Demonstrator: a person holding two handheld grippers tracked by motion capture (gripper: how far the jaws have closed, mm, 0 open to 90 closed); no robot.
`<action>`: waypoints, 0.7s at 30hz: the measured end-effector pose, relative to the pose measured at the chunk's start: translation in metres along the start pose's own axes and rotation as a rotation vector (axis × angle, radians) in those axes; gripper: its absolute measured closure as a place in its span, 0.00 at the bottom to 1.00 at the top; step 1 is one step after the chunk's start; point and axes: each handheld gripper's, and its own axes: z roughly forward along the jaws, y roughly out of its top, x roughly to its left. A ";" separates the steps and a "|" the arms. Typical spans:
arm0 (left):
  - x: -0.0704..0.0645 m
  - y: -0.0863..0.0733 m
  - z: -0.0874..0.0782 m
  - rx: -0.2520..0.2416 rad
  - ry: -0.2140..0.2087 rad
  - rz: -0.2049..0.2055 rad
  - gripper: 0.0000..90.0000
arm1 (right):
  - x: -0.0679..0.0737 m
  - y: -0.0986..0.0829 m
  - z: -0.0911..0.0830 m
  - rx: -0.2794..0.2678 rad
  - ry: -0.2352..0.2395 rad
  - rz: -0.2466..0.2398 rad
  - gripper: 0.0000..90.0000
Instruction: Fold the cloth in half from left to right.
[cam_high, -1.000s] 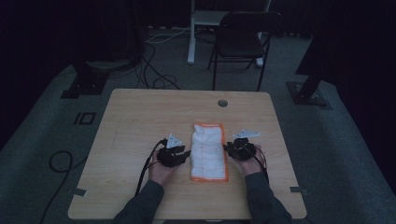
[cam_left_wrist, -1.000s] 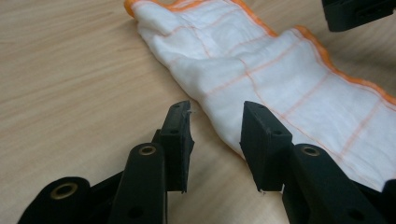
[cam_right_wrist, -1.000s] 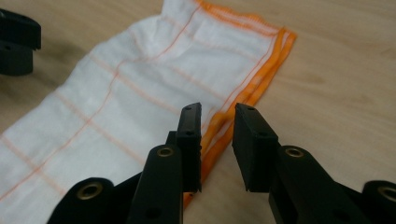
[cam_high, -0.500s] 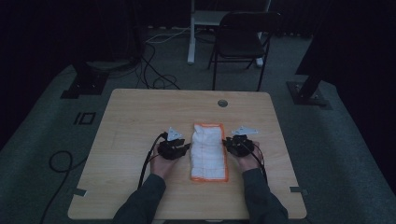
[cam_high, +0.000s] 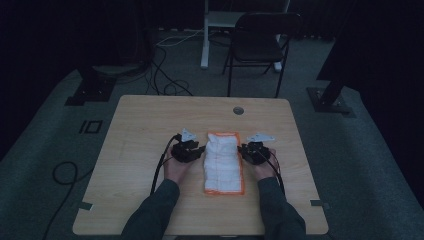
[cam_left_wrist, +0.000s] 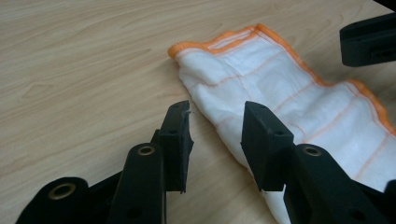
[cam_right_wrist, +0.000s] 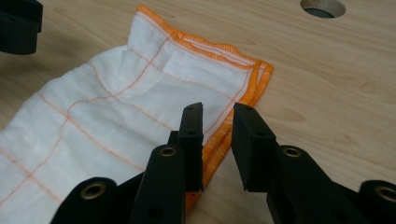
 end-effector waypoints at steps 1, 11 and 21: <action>0.001 0.001 0.001 0.002 0.000 -0.003 0.70 | -0.001 0.001 0.002 -0.002 -0.003 -0.002 0.82; 0.007 0.018 0.026 0.022 0.014 -0.014 0.68 | -0.013 0.015 0.029 0.020 -0.046 -0.003 0.84; 0.007 0.031 0.054 0.053 0.028 -0.044 0.60 | -0.017 0.025 0.048 0.030 -0.058 0.002 0.83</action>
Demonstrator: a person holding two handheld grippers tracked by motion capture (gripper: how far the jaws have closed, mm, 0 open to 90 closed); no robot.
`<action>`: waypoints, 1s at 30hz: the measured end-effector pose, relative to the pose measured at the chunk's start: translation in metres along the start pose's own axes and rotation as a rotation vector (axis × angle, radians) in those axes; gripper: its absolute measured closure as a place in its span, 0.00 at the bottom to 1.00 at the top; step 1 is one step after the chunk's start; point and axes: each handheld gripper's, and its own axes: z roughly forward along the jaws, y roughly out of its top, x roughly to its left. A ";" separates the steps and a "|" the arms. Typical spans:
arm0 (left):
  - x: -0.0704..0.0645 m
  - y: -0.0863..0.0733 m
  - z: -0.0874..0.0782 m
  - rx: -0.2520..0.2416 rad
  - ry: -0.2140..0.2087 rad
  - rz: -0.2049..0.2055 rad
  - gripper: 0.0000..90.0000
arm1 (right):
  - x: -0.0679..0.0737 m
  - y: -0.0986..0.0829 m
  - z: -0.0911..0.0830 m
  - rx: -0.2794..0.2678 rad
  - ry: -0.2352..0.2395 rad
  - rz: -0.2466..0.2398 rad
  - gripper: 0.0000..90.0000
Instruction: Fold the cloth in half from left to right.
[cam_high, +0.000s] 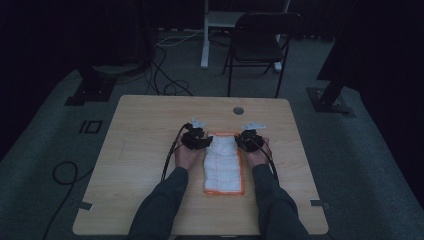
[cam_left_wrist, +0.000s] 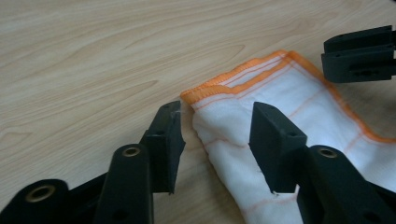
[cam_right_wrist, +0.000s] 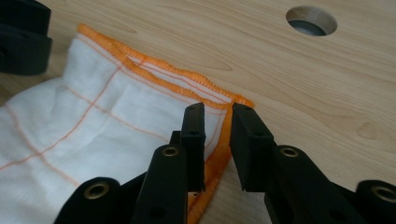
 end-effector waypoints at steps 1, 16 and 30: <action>-0.001 0.001 0.003 0.008 0.005 -0.005 0.60 | -0.001 0.000 0.003 0.008 -0.003 0.004 0.83; 0.000 0.006 0.020 0.058 0.022 -0.056 0.95 | -0.011 0.004 0.020 0.053 0.019 0.084 0.91; 0.005 0.006 0.016 0.025 0.049 -0.097 0.86 | -0.010 0.018 0.019 0.008 -0.058 0.059 0.93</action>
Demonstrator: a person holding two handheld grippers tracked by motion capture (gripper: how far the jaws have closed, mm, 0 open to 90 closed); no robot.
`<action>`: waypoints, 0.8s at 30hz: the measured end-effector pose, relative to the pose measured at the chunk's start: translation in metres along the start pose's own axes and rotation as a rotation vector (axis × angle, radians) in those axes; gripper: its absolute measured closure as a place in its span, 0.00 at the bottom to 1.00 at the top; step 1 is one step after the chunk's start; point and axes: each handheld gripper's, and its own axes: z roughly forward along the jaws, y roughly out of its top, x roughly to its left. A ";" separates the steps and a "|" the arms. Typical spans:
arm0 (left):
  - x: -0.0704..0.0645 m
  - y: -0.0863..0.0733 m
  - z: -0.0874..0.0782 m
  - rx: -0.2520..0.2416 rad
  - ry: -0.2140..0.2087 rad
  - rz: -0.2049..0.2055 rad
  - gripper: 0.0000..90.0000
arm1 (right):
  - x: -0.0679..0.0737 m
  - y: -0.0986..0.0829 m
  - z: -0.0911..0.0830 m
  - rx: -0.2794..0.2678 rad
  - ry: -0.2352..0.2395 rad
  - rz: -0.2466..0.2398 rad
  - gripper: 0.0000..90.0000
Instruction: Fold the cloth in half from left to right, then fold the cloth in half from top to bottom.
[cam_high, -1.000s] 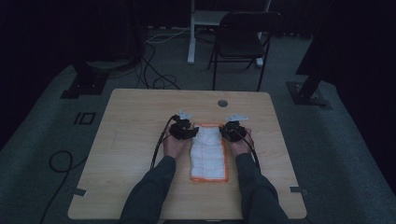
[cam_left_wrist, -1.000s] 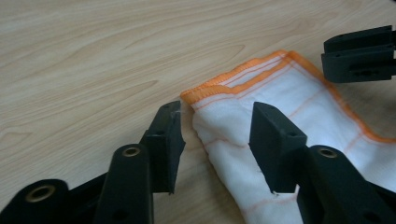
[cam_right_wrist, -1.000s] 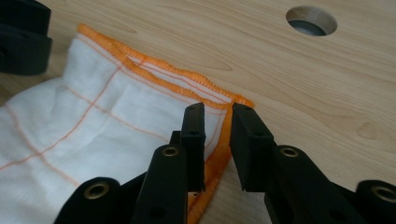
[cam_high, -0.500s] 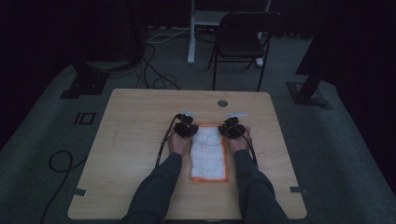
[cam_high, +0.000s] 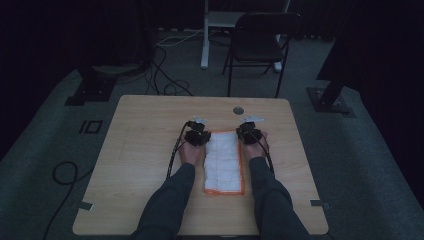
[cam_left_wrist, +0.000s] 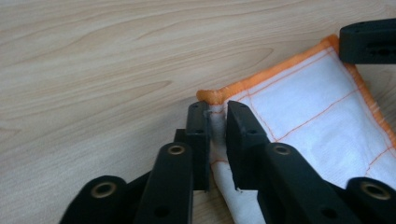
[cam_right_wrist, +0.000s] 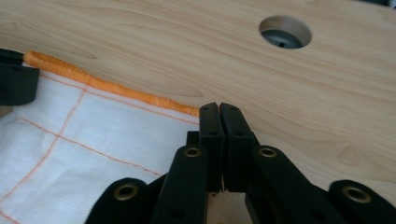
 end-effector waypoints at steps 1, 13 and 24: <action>0.001 -0.001 -0.001 -0.003 0.000 0.000 0.82 | 0.000 0.000 0.000 0.002 -0.004 -0.003 0.89; 0.007 -0.018 -0.021 -0.029 -0.038 -0.014 0.67 | 0.000 -0.018 -0.018 0.036 0.026 0.039 0.64; -0.003 -0.033 -0.015 0.018 -0.076 -0.026 0.59 | 0.010 -0.027 -0.023 0.059 0.040 0.027 0.61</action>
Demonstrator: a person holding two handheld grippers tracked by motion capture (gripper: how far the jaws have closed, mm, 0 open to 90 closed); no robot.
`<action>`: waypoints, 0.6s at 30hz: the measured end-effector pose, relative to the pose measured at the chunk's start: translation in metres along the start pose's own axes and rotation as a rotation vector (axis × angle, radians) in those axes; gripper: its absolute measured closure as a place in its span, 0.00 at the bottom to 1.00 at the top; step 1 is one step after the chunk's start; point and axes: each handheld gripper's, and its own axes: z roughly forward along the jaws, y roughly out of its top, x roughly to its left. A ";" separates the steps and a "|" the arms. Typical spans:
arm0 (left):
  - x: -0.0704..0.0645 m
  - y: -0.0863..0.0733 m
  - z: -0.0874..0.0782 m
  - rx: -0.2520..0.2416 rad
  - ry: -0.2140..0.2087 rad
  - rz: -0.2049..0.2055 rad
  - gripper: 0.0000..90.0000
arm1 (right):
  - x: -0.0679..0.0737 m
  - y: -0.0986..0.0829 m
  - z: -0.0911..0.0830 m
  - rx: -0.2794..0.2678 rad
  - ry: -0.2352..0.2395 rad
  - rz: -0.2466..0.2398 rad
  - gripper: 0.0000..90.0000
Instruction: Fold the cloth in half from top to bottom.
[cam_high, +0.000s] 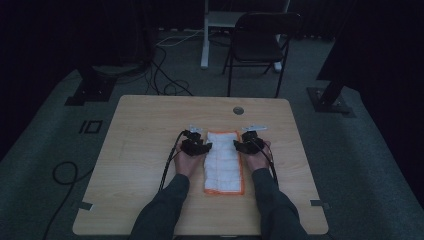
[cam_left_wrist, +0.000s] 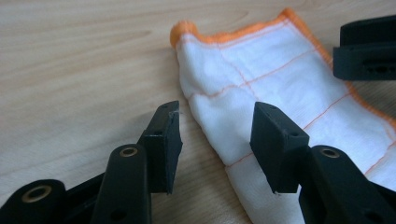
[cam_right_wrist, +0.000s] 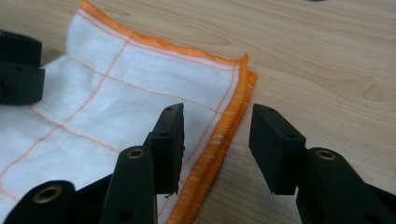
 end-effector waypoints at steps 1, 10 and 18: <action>0.000 0.000 0.000 -0.004 -0.002 -0.005 0.59 | -0.001 -0.001 0.002 0.010 -0.008 0.009 0.61; -0.001 0.000 0.001 -0.002 0.011 0.007 0.62 | -0.002 -0.004 0.006 0.027 -0.010 0.026 0.61; -0.001 0.003 0.003 0.025 -0.018 -0.009 0.86 | 0.003 -0.004 0.006 0.031 0.029 0.024 0.89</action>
